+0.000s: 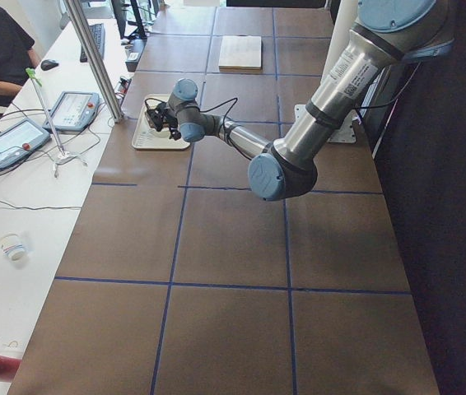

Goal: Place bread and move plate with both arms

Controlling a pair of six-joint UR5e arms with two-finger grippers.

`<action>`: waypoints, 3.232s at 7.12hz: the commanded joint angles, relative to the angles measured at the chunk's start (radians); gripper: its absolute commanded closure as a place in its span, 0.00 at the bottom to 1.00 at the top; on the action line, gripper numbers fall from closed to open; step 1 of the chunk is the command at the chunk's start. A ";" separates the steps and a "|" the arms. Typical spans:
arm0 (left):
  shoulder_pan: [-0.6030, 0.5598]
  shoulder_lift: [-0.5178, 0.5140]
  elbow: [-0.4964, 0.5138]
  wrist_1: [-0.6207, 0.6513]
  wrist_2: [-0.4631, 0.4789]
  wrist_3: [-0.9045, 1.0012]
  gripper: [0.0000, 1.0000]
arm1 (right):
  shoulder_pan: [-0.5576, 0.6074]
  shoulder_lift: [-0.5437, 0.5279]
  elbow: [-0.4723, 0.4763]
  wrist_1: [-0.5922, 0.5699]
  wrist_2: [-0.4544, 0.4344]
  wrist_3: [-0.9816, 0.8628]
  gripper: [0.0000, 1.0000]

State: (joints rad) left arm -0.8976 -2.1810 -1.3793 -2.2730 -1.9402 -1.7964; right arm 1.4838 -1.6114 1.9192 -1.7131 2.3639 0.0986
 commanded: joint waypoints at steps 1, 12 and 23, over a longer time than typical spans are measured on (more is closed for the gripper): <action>-0.110 0.189 -0.203 0.141 -0.129 0.293 0.00 | 0.020 -0.019 -0.031 0.004 0.025 -0.011 0.00; -0.684 0.536 -0.146 0.797 -0.425 1.890 0.00 | 0.096 -0.194 -0.097 0.179 0.024 -0.129 0.00; -0.685 0.702 -0.294 0.788 -0.434 1.918 0.00 | 0.095 -0.177 -0.092 0.182 0.035 -0.019 0.00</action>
State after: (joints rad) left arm -1.5821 -1.4806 -1.6720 -1.4848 -2.3743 0.1202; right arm 1.5785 -1.7899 1.8281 -1.5315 2.3991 0.0798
